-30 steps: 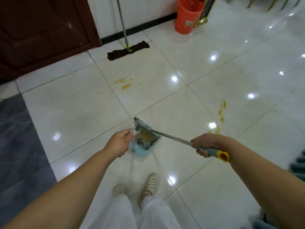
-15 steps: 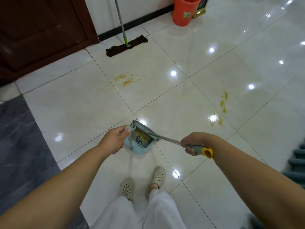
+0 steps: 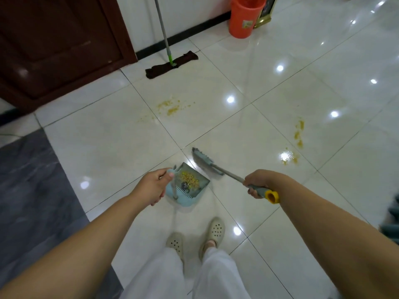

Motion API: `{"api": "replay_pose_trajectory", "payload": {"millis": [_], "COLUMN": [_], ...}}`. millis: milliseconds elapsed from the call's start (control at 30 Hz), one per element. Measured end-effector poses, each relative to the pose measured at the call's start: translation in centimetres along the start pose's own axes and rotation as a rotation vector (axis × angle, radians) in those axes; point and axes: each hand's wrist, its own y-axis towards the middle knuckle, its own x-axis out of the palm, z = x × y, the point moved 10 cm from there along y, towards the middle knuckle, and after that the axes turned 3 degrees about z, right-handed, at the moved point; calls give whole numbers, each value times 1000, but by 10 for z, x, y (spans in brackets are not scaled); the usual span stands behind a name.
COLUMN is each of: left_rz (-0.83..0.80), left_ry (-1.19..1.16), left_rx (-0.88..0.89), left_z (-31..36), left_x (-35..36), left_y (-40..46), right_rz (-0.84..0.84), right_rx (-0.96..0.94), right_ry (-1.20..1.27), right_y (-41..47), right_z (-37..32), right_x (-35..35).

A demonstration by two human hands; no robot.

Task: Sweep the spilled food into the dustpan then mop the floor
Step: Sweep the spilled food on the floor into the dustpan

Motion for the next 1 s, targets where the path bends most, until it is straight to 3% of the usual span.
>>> {"api": "replay_pose_trajectory", "payload": {"millis": [300, 533, 700, 1000], "left_rz": [-13, 32, 54, 30], "left_ry": [32, 28, 77, 166], "left_rx": [-20, 21, 13, 3], "left_z": [-23, -22, -29, -49], "left_x": [-7, -21, -36, -50], "left_y": [-9, -24, -31, -33], "right_rz": [-154, -55, -2, -201], "right_rx": [16, 11, 5, 31], "right_ry": [-46, -43, -1, -23], "right_y": [-22, -29, -18, -35], "right_z": [16, 17, 14, 21], "right_x": [34, 12, 33, 73]}}
